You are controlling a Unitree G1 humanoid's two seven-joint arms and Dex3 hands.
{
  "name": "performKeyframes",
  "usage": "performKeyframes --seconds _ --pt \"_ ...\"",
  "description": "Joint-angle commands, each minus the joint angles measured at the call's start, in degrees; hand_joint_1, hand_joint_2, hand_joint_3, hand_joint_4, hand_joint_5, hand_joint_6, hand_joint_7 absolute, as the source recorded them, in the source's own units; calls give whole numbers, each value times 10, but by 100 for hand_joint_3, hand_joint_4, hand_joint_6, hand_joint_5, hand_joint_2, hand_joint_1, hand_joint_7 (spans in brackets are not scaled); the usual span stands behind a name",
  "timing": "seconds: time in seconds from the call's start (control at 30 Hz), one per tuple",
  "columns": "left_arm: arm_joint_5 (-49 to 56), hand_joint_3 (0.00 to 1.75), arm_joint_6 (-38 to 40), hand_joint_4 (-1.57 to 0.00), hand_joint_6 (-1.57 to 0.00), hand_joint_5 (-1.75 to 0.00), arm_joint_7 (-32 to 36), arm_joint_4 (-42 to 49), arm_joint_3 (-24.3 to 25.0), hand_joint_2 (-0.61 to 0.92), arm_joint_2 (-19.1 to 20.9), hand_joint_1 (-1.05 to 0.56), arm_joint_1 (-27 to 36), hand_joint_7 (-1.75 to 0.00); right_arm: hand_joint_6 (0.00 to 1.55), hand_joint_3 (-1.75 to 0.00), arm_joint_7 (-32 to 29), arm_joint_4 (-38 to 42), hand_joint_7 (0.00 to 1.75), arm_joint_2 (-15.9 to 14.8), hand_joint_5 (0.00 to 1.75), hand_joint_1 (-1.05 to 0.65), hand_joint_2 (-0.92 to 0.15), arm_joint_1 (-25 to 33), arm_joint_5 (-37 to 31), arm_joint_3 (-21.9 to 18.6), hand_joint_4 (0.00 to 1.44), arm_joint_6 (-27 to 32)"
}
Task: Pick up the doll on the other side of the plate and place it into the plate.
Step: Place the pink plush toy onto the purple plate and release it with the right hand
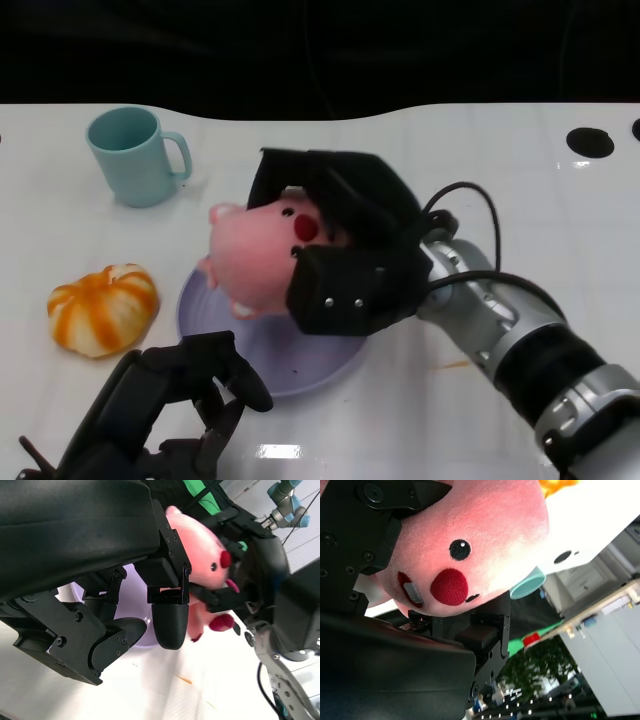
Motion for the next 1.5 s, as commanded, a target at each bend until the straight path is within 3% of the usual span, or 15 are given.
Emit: performKeyframes --seconds 0.03,0.13,0.2,0.27,0.3,0.37,0.4,0.43,0.47,0.57,0.87,1.27,1.5 --pt "4 112 -5 -78 -84 -158 13 -3 1 50 1 -5 0 -114 73 -134 -13 15 175 12 175 -22 -31 -29 -6 8 93 -2" --pt "4 112 -6 -78 -84 -158 14 0 1 50 0 -5 -1 -115 73 -133 -4 20 170 22 175 -22 -31 -31 0 6 92 8" --pt "5 113 1 -78 -84 -159 15 -4 0 50 -1 -5 0 -115 84 -123 4 19 120 27 174 -21 -33 -29 7 4 87 15" --pt "5 114 1 -78 -84 -159 16 -4 -1 49 0 -5 0 -116 90 -117 25 15 97 27 174 -21 -35 -25 17 3 85 12" --pt "4 113 -1 -77 -84 -158 16 -2 -2 49 0 -5 0 -116 72 -87 40 13 64 25 145 -25 -49 -23 23 3 71 9" --pt "4 113 -3 -77 -83 -157 17 -1 -3 49 1 -5 -1 -116 71 -58 62 6 32 19 127 -28 -65 -21 25 9 64 4" --pt "5 113 -5 -78 -83 -157 17 0 -3 49 2 -6 -1 -115 51 -32 72 1 14 15 94 -46 -80 -20 21 15 32 4" --pt "7 113 -8 -78 -83 -157 18 1 -3 49 3 -6 -1 -115 41 -22 83 -5 7 11 79 -55 -86 -18 16 21 17 7" --pt "8 113 -8 -78 -83 -157 18 2 -3 49 4 -6 -1 -115 28 -16 95 -11 4 7 57 -67 -90 -18 12 27 7 10" --pt "7 113 -3 -77 -83 -158 18 0 -2 49 3 -6 0 -115 14 -14 121 -29 1 -2 27 -82 -92 -16 4 37 1 21" --pt "3 111 1 -78 -82 -158 16 -3 0 50 4 -6 1 -117 6 -17 160 -78 0 -18 12 -90 -92 -6 -2 45 0 47" --pt "11 109 -7 -75 -81 -160 17 -3 0 51 10 -8 1 -116 9 -16 205 -200 2 -68 17 -88 -92 38 -2 35 3 72" --pt "15 113 -8 -75 -82 -158 19 2 -1 49 10 -8 -3 -115 17 -14 211 -289 5 -119 52 -79 -92 101 34 1 0 41"
